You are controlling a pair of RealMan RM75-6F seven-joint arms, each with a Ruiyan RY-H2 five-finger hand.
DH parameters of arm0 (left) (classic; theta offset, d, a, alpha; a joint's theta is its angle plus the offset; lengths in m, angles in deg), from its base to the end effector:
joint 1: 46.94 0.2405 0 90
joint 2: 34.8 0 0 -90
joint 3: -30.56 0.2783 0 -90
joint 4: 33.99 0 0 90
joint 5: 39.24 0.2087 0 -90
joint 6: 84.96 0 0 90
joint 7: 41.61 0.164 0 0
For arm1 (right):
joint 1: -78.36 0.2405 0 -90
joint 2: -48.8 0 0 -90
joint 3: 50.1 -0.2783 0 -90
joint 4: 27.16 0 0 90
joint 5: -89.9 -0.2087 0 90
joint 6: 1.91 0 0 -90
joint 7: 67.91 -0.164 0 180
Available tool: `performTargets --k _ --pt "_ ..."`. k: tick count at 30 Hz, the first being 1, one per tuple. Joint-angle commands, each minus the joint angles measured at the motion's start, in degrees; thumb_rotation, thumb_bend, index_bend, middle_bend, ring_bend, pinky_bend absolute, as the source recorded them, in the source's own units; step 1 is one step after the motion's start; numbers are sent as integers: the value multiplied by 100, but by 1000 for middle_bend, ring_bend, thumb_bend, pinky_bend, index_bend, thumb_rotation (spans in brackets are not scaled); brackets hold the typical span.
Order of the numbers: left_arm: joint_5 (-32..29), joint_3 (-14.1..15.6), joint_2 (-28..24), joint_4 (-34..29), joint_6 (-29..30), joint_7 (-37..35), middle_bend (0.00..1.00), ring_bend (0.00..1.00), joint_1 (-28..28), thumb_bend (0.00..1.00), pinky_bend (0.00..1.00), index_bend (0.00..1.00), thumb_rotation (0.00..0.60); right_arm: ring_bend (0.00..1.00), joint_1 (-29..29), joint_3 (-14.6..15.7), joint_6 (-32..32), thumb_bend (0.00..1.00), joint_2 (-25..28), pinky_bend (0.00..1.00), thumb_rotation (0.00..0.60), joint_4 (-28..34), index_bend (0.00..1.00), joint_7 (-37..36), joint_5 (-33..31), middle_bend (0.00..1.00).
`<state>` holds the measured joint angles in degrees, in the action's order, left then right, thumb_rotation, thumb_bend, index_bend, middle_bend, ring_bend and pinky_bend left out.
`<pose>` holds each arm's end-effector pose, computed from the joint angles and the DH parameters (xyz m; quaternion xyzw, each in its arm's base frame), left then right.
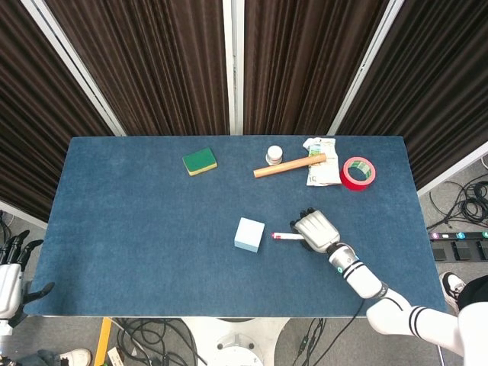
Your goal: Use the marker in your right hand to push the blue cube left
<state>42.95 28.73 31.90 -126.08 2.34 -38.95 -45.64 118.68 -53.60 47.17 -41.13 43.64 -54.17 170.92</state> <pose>-0.3563 0.1611 0.1617 -0.5498 -0.4250 -0.3472 0.6298 -0.2150 -0.3661 -0.0432 0.8307 -0.2763 0.2838 0.3913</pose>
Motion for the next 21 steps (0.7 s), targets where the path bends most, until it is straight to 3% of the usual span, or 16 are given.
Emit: performTargets --k 1,21 --pt "-4 15 0 10 -1 -11 168 98 12 34 177 258 600 312 131 -98 -119 439 -164 316 600 -48 600 82 -82 595" --pt "-49 43 -66 24 32 -62 168 98 91 33 177 258 600 312 1296 -901 -871 441 -1459 316 600 -359 599 1484 -1338 593"
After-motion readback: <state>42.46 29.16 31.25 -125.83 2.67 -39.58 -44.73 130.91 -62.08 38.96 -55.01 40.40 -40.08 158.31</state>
